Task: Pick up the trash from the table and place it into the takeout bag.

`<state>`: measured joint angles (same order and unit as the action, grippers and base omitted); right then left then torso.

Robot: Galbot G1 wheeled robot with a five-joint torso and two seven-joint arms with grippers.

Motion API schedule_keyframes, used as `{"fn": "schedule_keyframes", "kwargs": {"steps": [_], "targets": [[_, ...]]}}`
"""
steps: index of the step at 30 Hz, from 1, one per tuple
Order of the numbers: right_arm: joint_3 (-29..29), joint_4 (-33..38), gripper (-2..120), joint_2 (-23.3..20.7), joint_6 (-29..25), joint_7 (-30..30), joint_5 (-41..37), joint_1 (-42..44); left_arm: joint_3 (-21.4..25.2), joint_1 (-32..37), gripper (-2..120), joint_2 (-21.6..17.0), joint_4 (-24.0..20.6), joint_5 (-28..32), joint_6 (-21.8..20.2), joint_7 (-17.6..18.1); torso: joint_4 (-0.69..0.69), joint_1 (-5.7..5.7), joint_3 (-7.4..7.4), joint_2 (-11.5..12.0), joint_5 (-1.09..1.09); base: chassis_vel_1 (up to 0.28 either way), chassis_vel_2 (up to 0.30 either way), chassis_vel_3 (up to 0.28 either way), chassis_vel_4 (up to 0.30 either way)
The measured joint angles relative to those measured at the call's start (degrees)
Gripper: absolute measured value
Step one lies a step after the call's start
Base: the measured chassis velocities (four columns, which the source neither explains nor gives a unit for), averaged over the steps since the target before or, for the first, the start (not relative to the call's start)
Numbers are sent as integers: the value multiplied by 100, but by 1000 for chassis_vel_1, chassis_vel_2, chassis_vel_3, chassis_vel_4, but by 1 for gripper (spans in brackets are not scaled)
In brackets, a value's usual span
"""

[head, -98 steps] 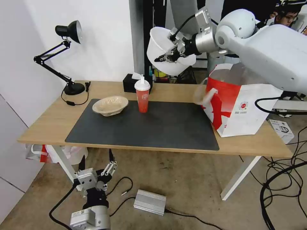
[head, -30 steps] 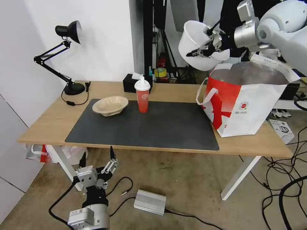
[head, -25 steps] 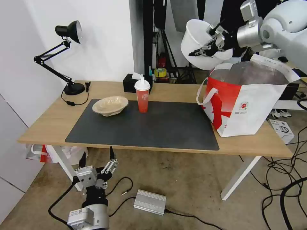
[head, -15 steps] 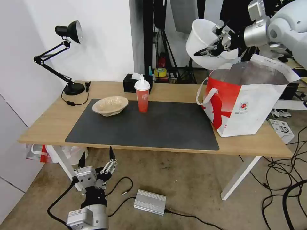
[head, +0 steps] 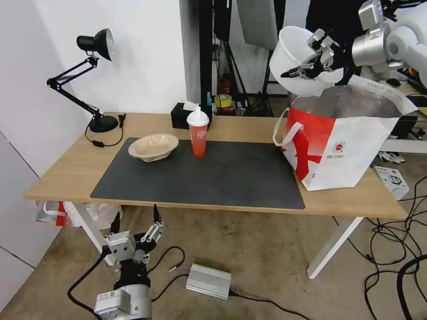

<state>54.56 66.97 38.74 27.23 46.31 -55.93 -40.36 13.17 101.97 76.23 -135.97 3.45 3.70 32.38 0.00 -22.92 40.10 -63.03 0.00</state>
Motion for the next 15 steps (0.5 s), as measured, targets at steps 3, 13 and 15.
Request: {"fn": "schedule_keyframes", "kwargs": {"steps": [3,13,15], "targets": [[-9,-37,0,0,-9,11,14,14,2,-9,95,-1,6,7,-1,0,0,0,0,0,0,0,0,0,0],[-89,-93,0,-138,-59,48,58,134,14,-23,95,-27,12,39,-6,11,0,0,0,0,0,0,0,0,0],[-126,-92,0,-173,-68,51,64,182,19,-21,95,-33,12,40,-6,11,0,0,0,0,0,0,0,0,0]]}}
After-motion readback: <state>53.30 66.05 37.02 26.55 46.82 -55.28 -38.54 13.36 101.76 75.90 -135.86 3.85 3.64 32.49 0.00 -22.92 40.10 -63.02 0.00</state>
